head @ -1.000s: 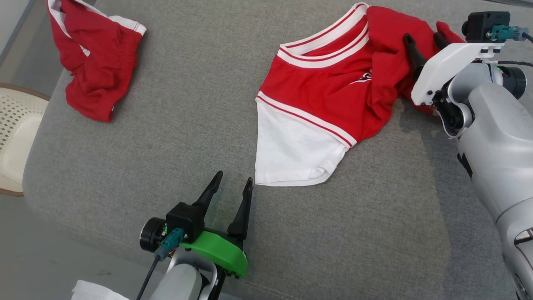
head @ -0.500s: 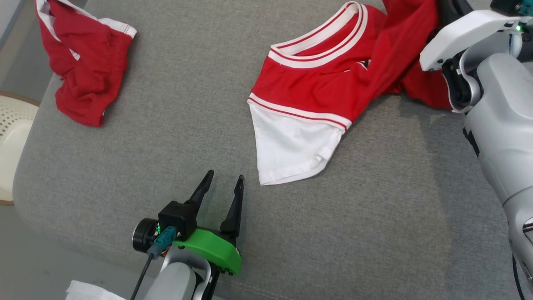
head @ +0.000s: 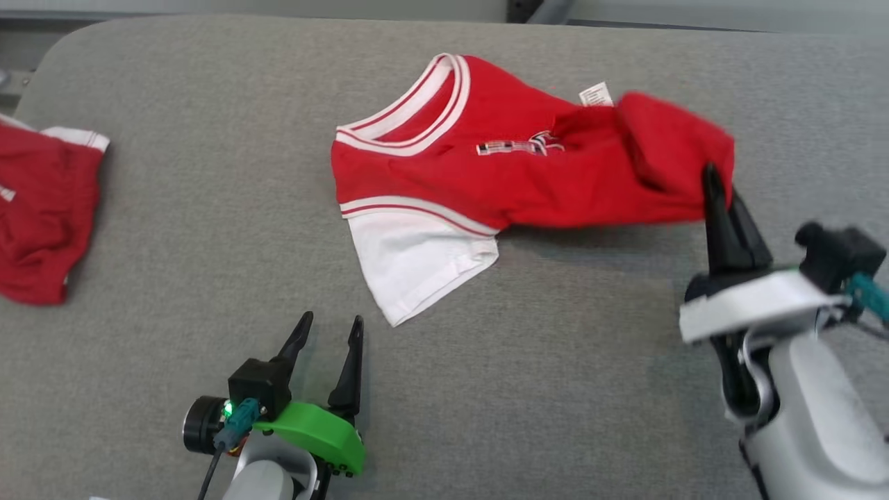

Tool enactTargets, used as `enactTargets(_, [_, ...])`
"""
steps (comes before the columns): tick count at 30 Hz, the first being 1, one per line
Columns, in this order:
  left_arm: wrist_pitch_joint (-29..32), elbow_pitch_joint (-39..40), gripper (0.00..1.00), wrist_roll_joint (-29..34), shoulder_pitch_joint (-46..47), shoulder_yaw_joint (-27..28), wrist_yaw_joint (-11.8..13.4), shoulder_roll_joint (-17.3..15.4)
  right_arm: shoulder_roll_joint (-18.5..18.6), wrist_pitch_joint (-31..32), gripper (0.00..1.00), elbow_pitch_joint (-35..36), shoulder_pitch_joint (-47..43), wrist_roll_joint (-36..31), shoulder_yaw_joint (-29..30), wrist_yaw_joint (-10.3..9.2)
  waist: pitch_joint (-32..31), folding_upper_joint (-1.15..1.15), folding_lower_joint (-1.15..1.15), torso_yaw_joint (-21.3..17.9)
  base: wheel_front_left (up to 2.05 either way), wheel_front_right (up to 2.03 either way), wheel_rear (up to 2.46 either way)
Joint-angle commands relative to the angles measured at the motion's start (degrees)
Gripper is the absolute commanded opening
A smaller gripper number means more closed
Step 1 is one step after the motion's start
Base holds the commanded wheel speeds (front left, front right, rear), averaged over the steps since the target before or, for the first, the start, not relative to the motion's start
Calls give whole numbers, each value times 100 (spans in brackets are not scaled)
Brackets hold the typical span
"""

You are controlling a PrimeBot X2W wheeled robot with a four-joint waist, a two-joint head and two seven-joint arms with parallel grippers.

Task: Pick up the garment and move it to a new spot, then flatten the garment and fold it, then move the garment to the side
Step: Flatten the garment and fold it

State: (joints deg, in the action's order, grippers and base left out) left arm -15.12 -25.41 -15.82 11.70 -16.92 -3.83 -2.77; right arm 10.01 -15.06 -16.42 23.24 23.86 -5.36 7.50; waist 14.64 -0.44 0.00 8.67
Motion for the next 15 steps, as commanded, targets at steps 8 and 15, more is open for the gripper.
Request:
enactTargets(8, [-4,-103,100,173,-91,235,-111,-23,-532,-15,100,224,-1930,-99,480,-2,-451,44,0,-1158,0,0,0])
enactTargets(15, [-4,-123,100,165,5,187,-161,-22,-248,-16,100,582,-1352,-361,728,-2,-318,44,0,-1032,0,0,0])
